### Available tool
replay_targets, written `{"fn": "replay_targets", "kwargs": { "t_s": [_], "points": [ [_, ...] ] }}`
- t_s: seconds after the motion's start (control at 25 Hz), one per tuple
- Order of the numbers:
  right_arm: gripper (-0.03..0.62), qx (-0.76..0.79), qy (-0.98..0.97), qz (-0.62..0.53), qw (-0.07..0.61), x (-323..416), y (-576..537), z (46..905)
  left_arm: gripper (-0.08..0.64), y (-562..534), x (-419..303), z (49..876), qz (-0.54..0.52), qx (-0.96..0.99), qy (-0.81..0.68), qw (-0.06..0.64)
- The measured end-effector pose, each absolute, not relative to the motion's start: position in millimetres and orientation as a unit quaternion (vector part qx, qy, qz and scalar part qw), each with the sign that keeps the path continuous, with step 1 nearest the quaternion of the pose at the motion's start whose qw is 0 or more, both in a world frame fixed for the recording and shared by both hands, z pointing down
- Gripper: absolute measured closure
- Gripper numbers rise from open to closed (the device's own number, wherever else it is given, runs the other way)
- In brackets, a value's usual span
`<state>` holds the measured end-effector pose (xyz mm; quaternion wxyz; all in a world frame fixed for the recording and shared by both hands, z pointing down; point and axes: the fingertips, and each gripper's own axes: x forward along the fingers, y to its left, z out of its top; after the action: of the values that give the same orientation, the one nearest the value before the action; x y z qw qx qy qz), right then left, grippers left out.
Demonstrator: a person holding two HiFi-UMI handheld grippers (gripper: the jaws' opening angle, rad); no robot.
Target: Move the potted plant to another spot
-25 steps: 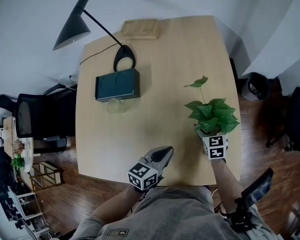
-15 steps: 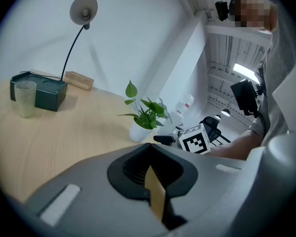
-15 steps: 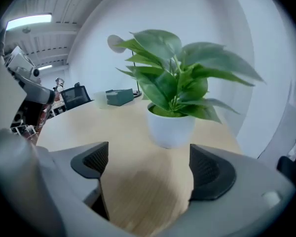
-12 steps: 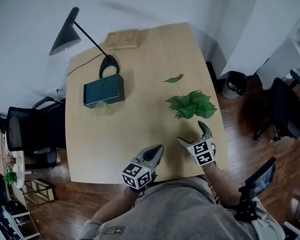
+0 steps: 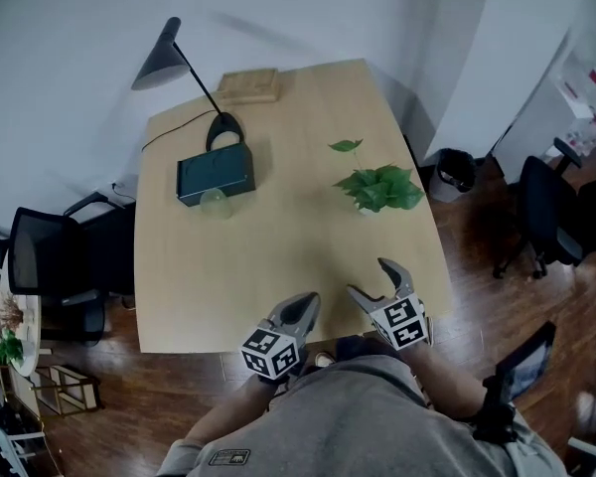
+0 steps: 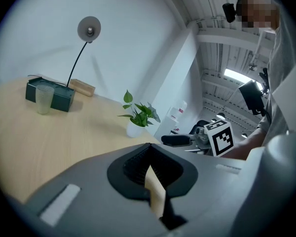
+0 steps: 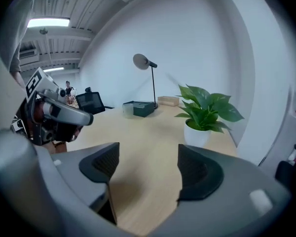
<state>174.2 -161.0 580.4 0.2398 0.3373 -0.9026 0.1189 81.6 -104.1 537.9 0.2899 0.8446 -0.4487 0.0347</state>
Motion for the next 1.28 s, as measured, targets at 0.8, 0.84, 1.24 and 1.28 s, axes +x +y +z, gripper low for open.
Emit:
{"fn": "replay_targets", "kwargs": {
  "t_s": [0.8, 0.84, 1.24, 1.28],
  "points": [
    [0.428, 0.323, -0.917, 0.129, 0.198, 210, 0, 520, 0.569, 1, 96, 521, 0.044, 0.858, -0.445, 0.252],
    [0.434, 0.319, -0.919, 0.126, 0.194, 209, 1, 519, 0.569, 2, 97, 522, 0.041, 0.855, -0.449, 0.256],
    [0.531, 0.293, -0.933, 0.118, 0.172, 227, 21, 507, 0.568, 20, 157, 517, 0.033, 0.857, -0.446, 0.255],
    [0.54, 0.295, -0.933, 0.118, 0.171, 231, 22, 507, 0.568, 21, 162, 517, 0.035, 0.859, -0.444, 0.254]
  ]
}}
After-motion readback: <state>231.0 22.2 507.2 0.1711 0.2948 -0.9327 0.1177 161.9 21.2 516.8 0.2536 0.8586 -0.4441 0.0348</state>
